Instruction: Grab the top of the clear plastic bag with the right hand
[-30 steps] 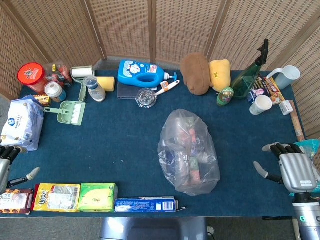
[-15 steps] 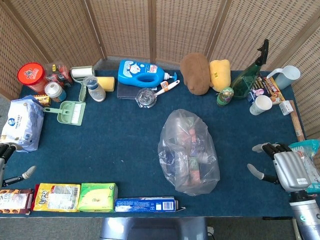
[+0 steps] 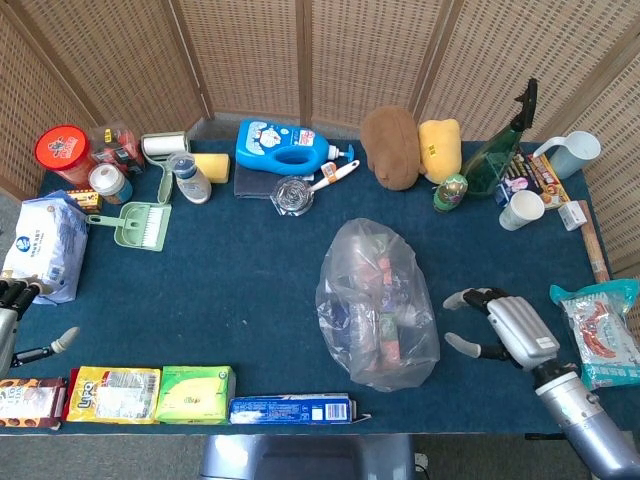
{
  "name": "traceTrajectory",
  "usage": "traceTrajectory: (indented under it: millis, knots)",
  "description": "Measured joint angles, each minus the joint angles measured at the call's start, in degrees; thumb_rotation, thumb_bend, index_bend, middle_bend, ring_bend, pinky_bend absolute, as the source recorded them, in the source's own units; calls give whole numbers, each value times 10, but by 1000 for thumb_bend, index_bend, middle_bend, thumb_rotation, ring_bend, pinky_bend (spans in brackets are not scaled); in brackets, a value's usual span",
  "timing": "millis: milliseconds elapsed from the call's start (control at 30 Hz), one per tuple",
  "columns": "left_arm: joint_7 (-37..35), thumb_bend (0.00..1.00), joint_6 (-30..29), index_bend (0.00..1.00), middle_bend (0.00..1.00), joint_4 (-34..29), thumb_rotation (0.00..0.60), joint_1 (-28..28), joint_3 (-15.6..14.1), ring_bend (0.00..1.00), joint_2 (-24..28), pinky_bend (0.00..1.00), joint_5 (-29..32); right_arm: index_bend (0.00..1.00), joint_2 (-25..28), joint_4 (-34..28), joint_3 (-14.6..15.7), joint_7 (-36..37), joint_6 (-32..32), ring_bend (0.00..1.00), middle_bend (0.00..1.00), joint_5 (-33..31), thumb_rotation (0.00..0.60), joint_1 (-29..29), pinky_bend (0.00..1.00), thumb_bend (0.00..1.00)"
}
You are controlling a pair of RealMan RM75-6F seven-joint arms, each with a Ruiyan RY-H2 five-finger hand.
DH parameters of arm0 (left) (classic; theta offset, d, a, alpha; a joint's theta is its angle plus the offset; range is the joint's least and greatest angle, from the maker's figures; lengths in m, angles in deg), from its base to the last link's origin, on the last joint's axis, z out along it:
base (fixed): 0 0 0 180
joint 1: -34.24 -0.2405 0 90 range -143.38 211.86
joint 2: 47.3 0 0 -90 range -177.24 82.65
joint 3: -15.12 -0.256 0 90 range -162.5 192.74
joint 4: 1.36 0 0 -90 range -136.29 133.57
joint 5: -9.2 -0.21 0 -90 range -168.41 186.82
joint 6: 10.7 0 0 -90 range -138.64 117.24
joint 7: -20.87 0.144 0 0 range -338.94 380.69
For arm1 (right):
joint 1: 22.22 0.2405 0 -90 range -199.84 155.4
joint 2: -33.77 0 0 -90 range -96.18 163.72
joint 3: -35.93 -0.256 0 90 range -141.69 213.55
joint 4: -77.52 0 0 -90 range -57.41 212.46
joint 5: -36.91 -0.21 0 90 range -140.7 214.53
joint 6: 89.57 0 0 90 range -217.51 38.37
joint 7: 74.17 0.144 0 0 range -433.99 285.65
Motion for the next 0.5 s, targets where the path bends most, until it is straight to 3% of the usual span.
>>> traceTrajectory:
  millis: [500]
  knots:
    - [3, 155, 19, 362, 356, 4, 0, 11, 2, 309, -6, 133, 10, 305, -69, -9, -5, -12, -95, 313, 343, -35, 51, 73, 237, 174]
